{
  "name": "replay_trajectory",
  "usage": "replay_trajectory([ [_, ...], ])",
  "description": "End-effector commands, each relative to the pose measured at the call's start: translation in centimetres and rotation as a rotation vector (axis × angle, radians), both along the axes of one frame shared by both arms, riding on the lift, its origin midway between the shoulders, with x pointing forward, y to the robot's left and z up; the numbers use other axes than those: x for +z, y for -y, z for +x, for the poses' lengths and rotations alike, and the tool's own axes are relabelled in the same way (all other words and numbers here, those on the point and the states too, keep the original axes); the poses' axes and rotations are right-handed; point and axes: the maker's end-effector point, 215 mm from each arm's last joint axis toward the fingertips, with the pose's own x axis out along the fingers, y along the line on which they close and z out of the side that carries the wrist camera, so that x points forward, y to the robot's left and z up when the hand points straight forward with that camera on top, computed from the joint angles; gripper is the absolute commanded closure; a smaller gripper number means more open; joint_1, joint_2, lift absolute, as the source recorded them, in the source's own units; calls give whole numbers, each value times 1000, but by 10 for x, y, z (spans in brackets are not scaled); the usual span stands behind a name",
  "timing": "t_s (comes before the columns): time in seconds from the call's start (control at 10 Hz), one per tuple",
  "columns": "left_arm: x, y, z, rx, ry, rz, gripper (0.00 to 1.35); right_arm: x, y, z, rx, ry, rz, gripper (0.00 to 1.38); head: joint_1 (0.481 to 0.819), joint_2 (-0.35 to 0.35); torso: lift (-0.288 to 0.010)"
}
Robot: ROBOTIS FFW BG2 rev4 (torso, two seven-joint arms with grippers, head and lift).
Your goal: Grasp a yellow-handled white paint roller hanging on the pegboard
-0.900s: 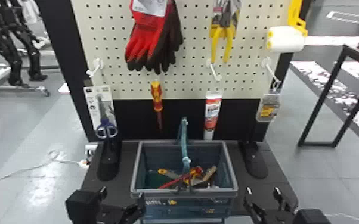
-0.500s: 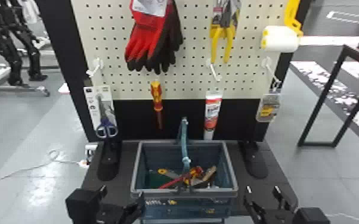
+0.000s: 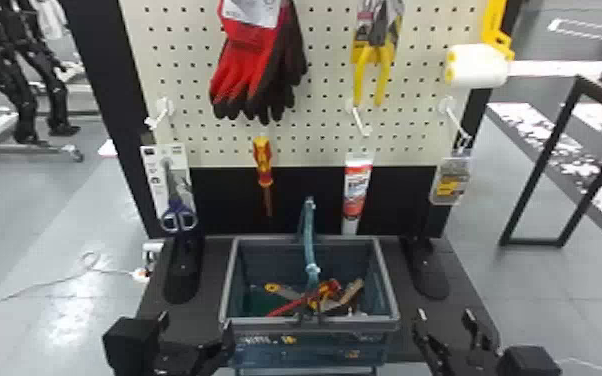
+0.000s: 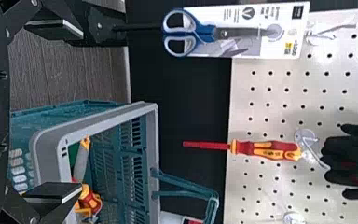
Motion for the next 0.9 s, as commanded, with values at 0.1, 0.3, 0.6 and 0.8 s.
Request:
replay_trajectory([
  [0.1,0,7,0,0,0,-1,153,21,28,-1,-42,15,-5,460,549,0,-100],
  [0.3,-1,9,-1,-3,-3,-2,153,43,29,11,-15,-4,-13,460,549,0,-100],
  [0.6,0,3,3,-3,1,11,153,94,38,39,33,31,-74,460,549,0,-100],
  [0.8,4,1,8,-3,9,17,153,132,70,61,47,42,-123,458,549,0,-100],
])
